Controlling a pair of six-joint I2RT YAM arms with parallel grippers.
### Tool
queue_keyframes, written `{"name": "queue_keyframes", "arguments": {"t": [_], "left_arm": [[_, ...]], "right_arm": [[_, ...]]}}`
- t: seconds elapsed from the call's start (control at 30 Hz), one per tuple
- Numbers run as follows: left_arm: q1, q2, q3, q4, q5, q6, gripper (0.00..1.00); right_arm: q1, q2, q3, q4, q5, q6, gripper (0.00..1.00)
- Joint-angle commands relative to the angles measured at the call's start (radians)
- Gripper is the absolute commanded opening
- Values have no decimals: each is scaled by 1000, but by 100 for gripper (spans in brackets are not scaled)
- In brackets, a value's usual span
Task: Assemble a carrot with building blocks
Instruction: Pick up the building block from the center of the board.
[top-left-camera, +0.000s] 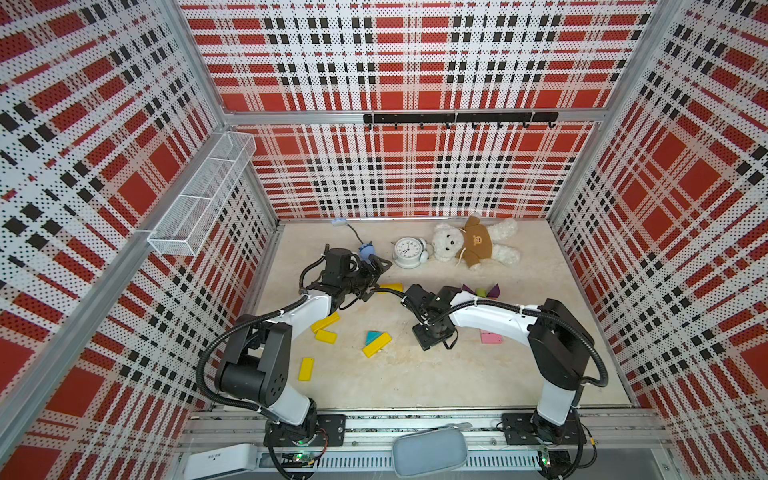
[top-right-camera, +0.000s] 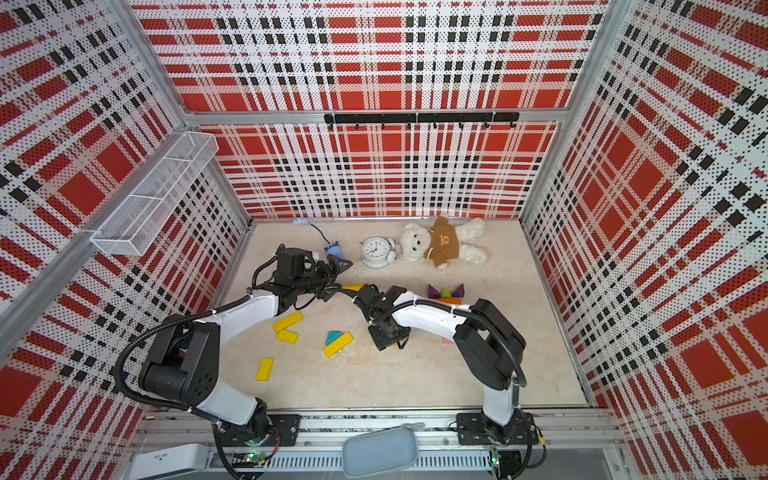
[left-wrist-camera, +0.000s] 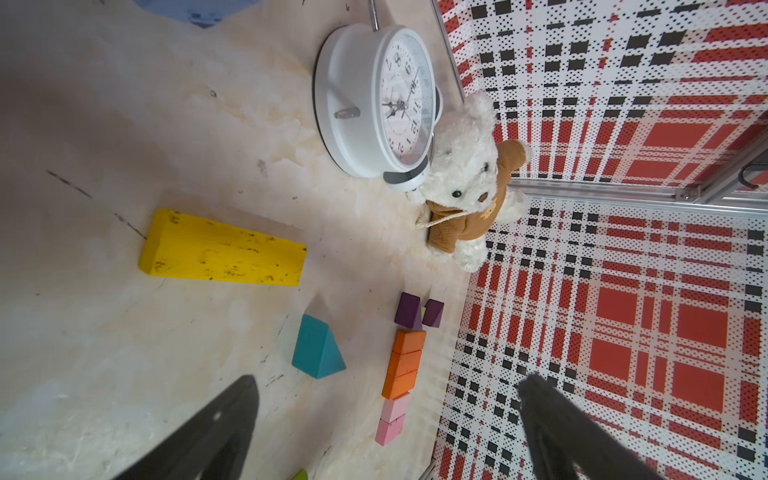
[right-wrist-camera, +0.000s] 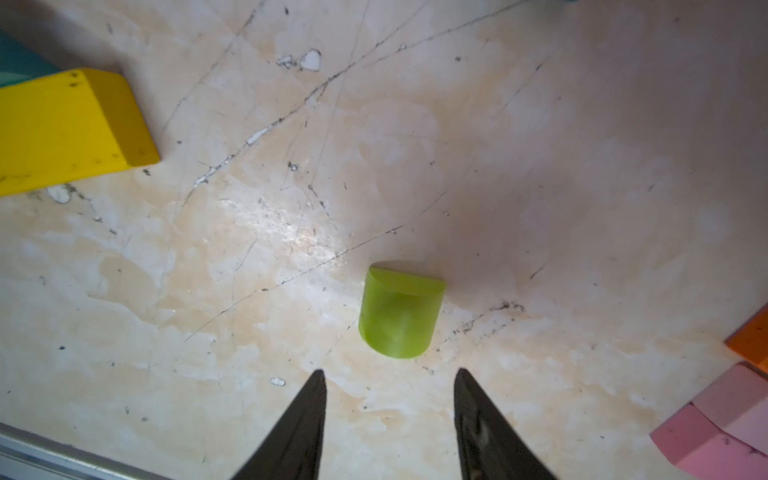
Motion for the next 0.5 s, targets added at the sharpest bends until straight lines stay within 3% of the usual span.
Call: {"name": "queue_keyframes", "arguments": {"t": [0.0, 0.2, 0.47], "left_arm": [[-3, -21, 26, -26, -2, 17, 99], [-5, -22, 27, -26, 9, 5, 99], [-5, -18, 24, -18, 10, -3, 99]], "right_arm": [[-5, 34, 45, -49, -1, 60, 53], [-7, 81, 55, -20, 7, 103, 42], [-8, 104, 9, 45, 2, 136, 45]]}}
